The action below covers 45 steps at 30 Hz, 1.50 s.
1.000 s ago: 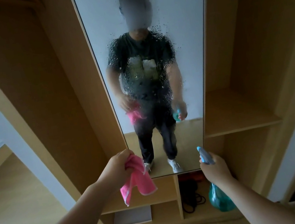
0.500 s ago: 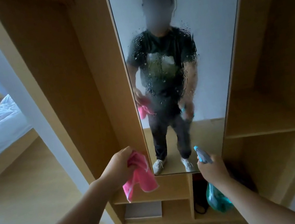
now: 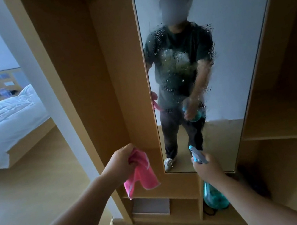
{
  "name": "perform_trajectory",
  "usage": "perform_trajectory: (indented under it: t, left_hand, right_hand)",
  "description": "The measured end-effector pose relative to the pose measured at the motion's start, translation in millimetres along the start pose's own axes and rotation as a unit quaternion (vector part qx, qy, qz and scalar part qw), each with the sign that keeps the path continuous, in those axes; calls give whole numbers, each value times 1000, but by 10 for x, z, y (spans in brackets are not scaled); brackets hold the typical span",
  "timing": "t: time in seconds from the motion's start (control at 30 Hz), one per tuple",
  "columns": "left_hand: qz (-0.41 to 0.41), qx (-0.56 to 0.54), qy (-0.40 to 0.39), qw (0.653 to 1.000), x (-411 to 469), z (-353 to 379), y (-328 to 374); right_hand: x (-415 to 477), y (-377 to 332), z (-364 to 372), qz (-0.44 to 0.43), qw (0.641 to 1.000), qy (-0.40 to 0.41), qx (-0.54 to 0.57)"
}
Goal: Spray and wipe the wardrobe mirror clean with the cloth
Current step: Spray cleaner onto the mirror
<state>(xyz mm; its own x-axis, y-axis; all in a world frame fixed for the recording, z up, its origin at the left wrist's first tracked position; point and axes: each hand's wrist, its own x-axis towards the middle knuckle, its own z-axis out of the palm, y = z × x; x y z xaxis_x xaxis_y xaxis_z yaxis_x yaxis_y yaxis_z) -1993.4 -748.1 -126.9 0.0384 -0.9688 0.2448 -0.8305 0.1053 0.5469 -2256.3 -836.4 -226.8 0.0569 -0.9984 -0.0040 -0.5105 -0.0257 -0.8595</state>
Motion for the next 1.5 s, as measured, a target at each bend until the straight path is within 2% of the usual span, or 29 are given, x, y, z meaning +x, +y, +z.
perform_trajectory:
  t: [0.13,0.6,0.77,1.17,1.5]
  left_hand:
    - [2,-4,-2,1000,-44,-35,-47]
    - [1,-24,-40,999,-53,278,-251]
    - [2,-19,-50,999,-58,539,-409]
    - [-29,-26,-94,995,-83,1022,-732]
    - [-11,-36,-102,994,-2,1172,-669]
  right_hand:
    - [6,21,92,13,999,18,-26]
    - [-150,259,309,24,997,-54,39]
    - [-128,464,442,73,995,-63,37]
    - [53,810,703,85,994,-59,-25]
    - [40,955,684,82,995,-49,-16]
